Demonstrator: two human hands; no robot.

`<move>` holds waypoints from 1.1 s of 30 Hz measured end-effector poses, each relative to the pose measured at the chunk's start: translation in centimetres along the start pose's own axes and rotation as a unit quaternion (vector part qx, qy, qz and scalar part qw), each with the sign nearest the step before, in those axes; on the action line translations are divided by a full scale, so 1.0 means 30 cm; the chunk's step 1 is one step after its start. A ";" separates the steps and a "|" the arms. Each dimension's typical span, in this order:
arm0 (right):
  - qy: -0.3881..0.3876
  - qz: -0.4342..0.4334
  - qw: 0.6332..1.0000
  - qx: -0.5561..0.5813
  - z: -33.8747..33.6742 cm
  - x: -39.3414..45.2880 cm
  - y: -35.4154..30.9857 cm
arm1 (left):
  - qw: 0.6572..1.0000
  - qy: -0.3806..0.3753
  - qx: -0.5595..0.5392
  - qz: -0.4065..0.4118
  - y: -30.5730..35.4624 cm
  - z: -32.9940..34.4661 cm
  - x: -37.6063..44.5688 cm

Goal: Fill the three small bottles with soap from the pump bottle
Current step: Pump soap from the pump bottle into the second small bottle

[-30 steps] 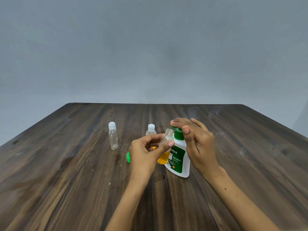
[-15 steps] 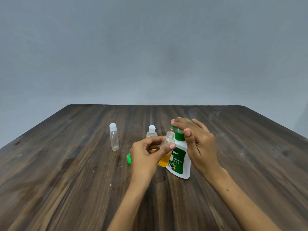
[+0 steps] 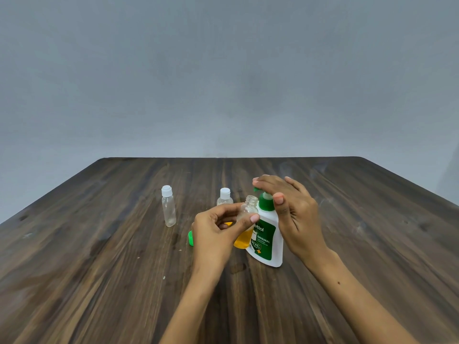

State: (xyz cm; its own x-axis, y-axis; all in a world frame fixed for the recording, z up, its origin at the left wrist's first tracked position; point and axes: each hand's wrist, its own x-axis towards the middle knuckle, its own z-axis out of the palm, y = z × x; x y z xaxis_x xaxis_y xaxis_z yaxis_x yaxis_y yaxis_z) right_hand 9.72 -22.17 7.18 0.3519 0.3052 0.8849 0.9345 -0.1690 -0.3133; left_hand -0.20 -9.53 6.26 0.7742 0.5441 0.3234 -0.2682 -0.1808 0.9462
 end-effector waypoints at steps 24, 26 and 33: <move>0.005 -0.003 1.000 0.002 -0.002 0.011 -0.007 | 1.000 -0.002 -0.001 0.004 0.014 0.001 0.000; 0.011 -0.003 1.000 0.007 0.003 0.004 -0.006 | 1.000 -0.001 -0.003 0.005 0.014 0.001 0.000; 0.009 0.002 1.000 0.009 0.003 -0.004 -0.007 | 1.000 -0.005 -0.004 0.009 0.023 0.008 -0.005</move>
State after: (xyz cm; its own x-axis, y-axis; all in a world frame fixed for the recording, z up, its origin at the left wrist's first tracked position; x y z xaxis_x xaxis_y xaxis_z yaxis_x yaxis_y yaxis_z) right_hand 9.49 -22.10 7.10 0.3554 0.2878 0.8893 0.9337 -0.1541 -0.3233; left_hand -0.38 -9.94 6.86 0.7753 0.5323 0.3399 -0.2866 -0.1830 0.9404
